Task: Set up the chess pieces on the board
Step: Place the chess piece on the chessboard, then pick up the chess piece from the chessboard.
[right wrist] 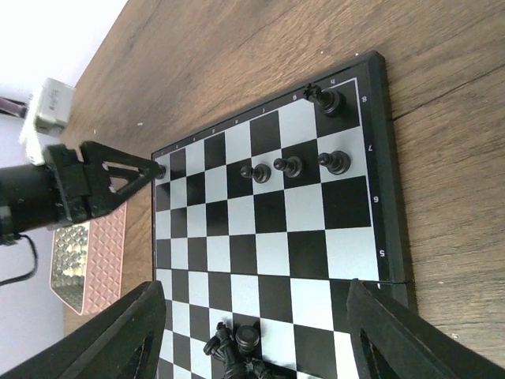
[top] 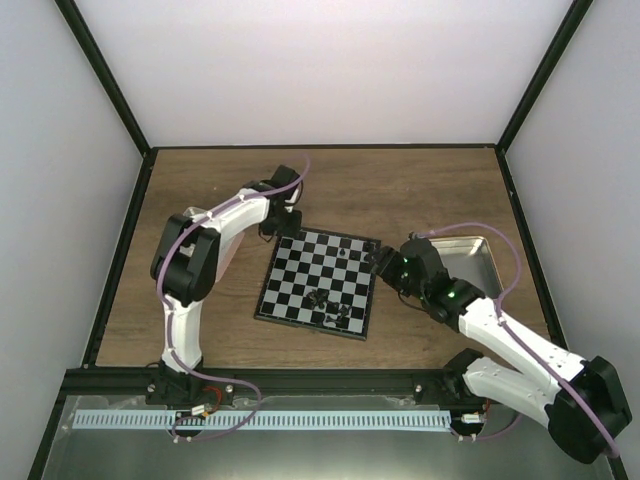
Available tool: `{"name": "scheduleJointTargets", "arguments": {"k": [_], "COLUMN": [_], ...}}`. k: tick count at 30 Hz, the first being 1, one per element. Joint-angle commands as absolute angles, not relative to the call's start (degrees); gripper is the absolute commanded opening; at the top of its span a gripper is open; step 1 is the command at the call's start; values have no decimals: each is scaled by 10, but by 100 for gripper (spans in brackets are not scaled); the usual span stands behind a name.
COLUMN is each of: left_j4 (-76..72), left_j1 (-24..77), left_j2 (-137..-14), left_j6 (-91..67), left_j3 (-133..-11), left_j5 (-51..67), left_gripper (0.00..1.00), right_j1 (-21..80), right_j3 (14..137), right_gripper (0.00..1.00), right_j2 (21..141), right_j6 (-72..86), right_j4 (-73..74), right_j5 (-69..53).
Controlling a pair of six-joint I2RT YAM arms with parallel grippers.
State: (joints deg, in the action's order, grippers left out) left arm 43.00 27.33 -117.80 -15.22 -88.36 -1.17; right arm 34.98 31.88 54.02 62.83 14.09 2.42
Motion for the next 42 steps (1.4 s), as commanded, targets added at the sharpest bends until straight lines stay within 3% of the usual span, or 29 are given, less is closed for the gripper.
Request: {"name": "scheduleJointTargets", "arguments": {"k": [1, 12, 17, 23, 31, 35, 42], "left_j4": [426, 283, 215, 133, 109, 112, 112], "left_j1": [271, 268, 267, 268, 268, 268, 268], "left_j2": [-1102, -831, -717, -609, -570, -570, -567], "left_j6": [-163, -207, -172, -139, -135, -131, -125], "left_j3": [-881, -753, -686, -589, -552, -553, -550], "left_j5": [-7, -40, -38, -52, -42, -28, -16], "left_gripper": [52, 58, 60, 67, 70, 70, 70], "right_j1": [346, 425, 490, 553, 586, 586, 586], "right_j3": [334, 459, 492, 488, 496, 533, 591], "right_gripper": [65, 57, 43, 38, 41, 34, 32], "right_j2": [552, 693, 750, 772, 816, 850, 902], "right_j6": [553, 459, 457, 462, 465, 422, 345], "right_j4": [131, 229, 296, 322, 346, 354, 387], "right_j5": [0, 10, 38, 13, 27, 47, 80]}}
